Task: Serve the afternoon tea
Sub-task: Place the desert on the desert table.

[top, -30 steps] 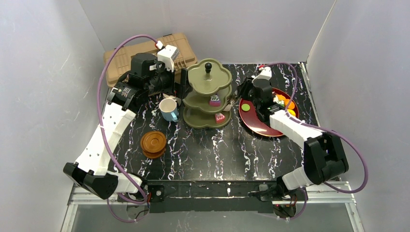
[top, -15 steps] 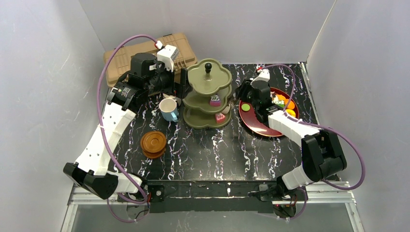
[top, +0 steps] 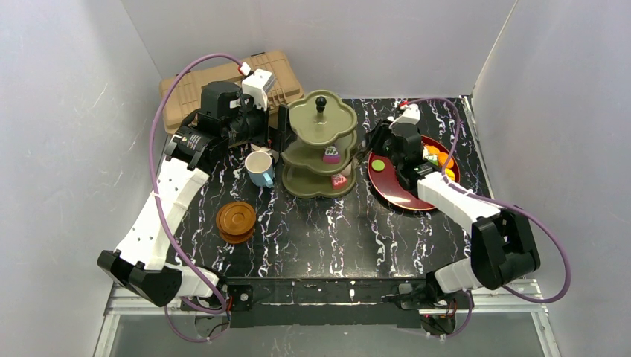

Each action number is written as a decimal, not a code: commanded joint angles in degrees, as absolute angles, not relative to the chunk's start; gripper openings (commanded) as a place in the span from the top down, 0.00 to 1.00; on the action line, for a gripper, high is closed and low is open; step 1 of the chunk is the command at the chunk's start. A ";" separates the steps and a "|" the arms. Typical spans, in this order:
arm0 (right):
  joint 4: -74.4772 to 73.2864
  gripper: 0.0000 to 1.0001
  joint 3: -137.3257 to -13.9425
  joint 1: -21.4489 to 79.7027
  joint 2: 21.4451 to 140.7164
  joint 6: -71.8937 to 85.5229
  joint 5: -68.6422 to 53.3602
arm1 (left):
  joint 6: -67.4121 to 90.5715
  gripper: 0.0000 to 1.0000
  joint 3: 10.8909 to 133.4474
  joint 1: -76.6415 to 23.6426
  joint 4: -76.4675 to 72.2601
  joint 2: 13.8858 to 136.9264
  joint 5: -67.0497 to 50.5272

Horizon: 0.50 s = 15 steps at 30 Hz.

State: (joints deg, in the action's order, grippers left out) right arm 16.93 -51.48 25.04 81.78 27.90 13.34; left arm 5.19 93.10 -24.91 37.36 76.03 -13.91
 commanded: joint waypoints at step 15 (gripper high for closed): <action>4.35 0.60 -52.65 20.55 65.64 20.50 20.41 | 6.49 0.02 93.05 -24.61 36.91 73.75 -16.25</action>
